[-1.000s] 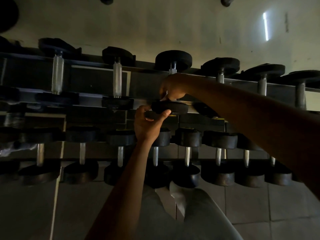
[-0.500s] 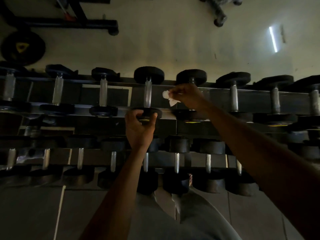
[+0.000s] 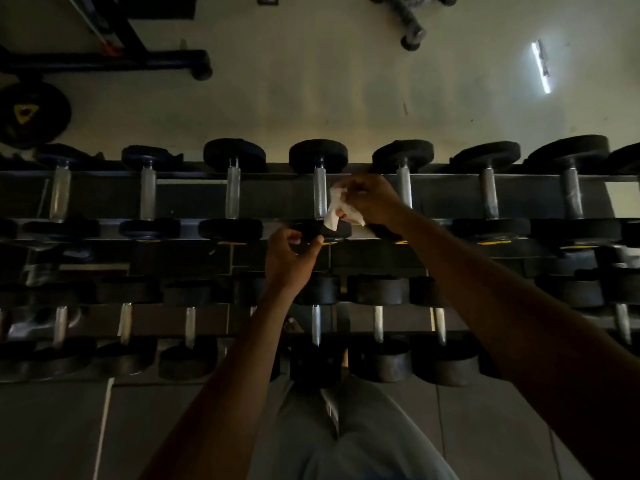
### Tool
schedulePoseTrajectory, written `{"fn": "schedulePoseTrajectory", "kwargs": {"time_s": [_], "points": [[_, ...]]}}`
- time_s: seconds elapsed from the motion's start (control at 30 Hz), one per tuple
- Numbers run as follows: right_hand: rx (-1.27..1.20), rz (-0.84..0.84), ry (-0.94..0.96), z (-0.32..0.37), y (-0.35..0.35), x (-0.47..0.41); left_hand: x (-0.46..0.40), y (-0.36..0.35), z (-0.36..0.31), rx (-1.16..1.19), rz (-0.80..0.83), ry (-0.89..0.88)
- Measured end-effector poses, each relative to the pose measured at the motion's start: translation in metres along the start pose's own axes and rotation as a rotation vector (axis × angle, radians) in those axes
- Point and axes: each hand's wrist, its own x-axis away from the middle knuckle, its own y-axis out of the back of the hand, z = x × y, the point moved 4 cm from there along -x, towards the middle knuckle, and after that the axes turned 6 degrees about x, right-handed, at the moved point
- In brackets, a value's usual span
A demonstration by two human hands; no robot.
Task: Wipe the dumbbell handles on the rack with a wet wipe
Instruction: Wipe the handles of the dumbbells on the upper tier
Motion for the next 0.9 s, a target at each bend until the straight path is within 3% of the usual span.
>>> {"fn": "schedulePoseTrajectory", "kwargs": {"time_s": [0.2,0.47,0.9], "points": [[0.294,0.119,0.019,-0.007,-0.007,-0.032,-0.018,-0.004,0.004,0.031,-0.008,0.038],[0.507,0.030,0.158,-0.027,-0.030,-0.047,-0.027,-0.010,0.016,0.114,0.019,0.092],[0.063,-0.036,-0.038,-0.043,-0.040,-0.052,-0.031,-0.015,0.023,0.136,0.020,0.081]]}}
